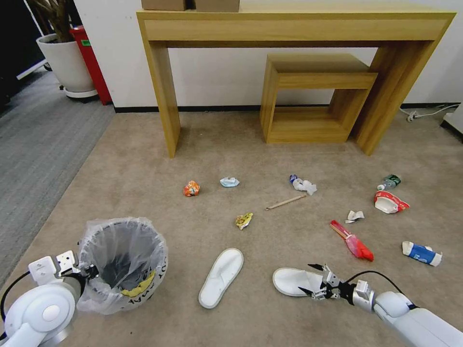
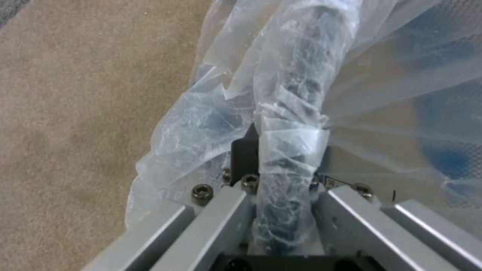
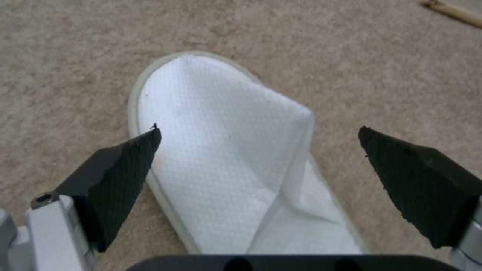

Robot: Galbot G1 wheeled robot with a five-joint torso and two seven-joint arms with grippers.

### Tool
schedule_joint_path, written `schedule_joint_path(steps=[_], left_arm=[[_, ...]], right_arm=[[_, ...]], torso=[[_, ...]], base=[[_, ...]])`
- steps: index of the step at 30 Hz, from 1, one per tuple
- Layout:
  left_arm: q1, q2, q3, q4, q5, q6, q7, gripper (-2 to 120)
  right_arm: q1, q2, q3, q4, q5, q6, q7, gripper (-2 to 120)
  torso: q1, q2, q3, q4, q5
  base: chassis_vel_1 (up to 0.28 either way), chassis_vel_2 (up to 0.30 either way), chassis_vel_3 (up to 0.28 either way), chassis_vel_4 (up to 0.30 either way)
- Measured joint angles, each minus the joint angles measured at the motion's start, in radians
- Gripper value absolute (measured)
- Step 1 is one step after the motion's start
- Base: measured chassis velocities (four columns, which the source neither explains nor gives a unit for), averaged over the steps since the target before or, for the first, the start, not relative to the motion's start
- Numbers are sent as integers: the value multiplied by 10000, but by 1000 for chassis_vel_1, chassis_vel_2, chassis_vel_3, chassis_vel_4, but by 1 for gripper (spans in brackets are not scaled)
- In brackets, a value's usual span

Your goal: Pick up the trash bin and place the garbage on the floor into it.

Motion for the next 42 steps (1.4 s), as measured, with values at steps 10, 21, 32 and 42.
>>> schedule_joint_path(steps=[10, 21, 32, 42], left_arm=[[-3, -9, 28, 17, 34, 0, 21, 0], [48, -29, 20, 6, 105, -6, 48, 0], [152, -89, -20, -75, 212, -14, 88, 0], [190, -151, -3, -81, 288, -14, 104, 0]], right_arm=[[-12, 193, 36, -213, -70, 55, 11, 100], [123, 429, -10, -420, -125, 125, 34, 100], [158, 535, 51, -591, -131, 169, 44, 100], [119, 650, 96, -751, -120, 197, 45, 100]], torso=[[0, 0, 0, 0, 2], [0, 0, 0, 0, 0], [0, 0, 0, 1, 0], [0, 0, 0, 0, 1]], base=[[0, 0, 0, 0], [0, 0, 0, 0], [0, 0, 0, 0], [0, 0, 0, 0]])
